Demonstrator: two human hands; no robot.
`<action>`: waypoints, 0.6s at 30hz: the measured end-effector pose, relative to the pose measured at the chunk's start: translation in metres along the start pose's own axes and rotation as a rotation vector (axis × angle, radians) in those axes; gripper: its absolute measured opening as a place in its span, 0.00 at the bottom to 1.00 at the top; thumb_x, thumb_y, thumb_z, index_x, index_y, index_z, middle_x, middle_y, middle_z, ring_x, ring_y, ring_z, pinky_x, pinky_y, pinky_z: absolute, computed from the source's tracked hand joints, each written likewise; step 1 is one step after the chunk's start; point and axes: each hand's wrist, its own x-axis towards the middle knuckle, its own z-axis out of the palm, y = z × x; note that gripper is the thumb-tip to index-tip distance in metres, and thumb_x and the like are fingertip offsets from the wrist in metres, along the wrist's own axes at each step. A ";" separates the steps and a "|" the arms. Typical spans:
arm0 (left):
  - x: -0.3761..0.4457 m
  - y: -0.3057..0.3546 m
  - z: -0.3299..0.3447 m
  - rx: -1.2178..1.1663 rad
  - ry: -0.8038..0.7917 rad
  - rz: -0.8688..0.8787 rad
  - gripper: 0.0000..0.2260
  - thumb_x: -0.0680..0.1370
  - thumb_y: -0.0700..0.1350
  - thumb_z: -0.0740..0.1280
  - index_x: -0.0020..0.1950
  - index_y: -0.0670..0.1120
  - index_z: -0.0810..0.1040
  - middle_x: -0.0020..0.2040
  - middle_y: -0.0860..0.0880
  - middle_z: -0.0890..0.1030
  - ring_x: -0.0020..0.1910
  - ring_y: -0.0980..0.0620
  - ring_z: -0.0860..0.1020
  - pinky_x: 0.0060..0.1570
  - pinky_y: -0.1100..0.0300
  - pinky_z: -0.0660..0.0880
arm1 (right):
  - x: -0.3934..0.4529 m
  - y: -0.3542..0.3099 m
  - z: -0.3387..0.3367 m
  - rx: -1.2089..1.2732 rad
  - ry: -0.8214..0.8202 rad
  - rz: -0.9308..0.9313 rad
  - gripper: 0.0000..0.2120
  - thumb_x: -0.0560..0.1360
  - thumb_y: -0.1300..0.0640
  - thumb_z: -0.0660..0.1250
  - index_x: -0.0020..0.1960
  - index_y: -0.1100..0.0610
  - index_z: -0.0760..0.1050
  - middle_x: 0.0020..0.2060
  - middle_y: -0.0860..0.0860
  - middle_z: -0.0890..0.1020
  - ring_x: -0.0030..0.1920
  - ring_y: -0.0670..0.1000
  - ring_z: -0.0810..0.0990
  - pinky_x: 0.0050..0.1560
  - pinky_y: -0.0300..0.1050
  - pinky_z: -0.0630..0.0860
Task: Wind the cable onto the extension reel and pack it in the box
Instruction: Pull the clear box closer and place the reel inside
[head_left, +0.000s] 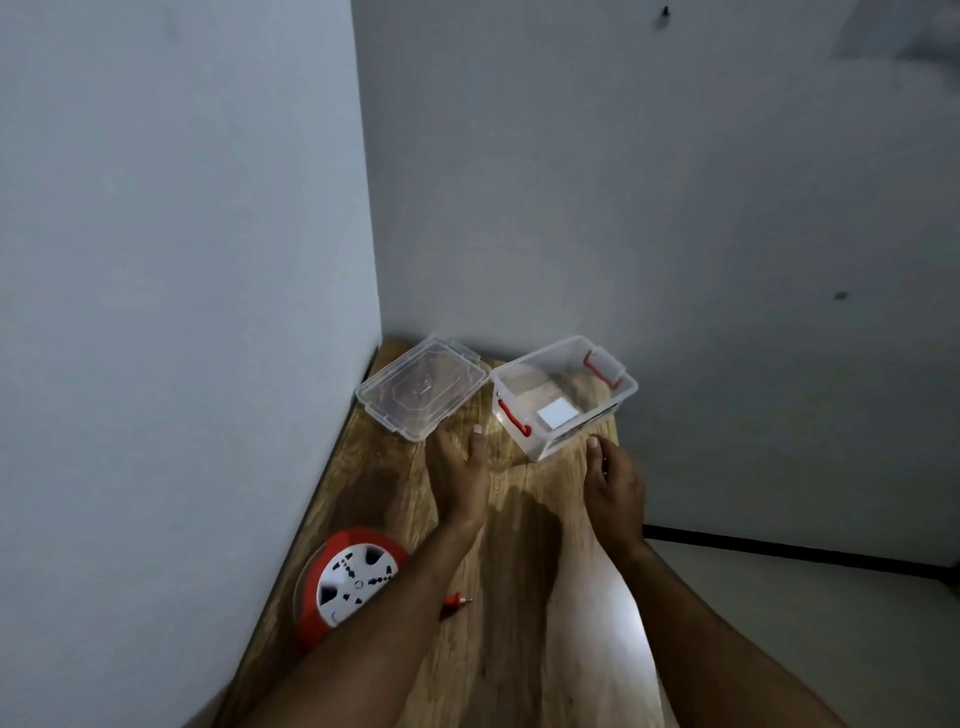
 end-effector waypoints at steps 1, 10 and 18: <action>0.002 0.003 0.007 -0.012 -0.006 -0.007 0.25 0.82 0.50 0.66 0.77 0.42 0.67 0.73 0.44 0.74 0.71 0.47 0.74 0.69 0.53 0.74 | 0.010 0.001 -0.002 -0.002 0.001 -0.005 0.14 0.86 0.50 0.58 0.45 0.50 0.77 0.38 0.45 0.80 0.40 0.44 0.79 0.37 0.39 0.70; 0.031 0.001 0.068 -0.014 -0.043 -0.148 0.25 0.83 0.52 0.65 0.77 0.44 0.67 0.73 0.43 0.74 0.69 0.45 0.76 0.66 0.49 0.76 | 0.097 0.040 0.000 -0.051 0.045 0.001 0.19 0.84 0.41 0.55 0.58 0.50 0.79 0.47 0.50 0.84 0.48 0.50 0.82 0.47 0.54 0.82; 0.059 -0.011 0.111 -0.006 -0.063 -0.214 0.25 0.81 0.56 0.64 0.74 0.43 0.72 0.69 0.47 0.77 0.66 0.48 0.78 0.65 0.51 0.76 | 0.158 0.068 0.013 -0.184 0.061 0.018 0.21 0.84 0.46 0.59 0.67 0.61 0.76 0.60 0.61 0.79 0.64 0.62 0.74 0.59 0.48 0.70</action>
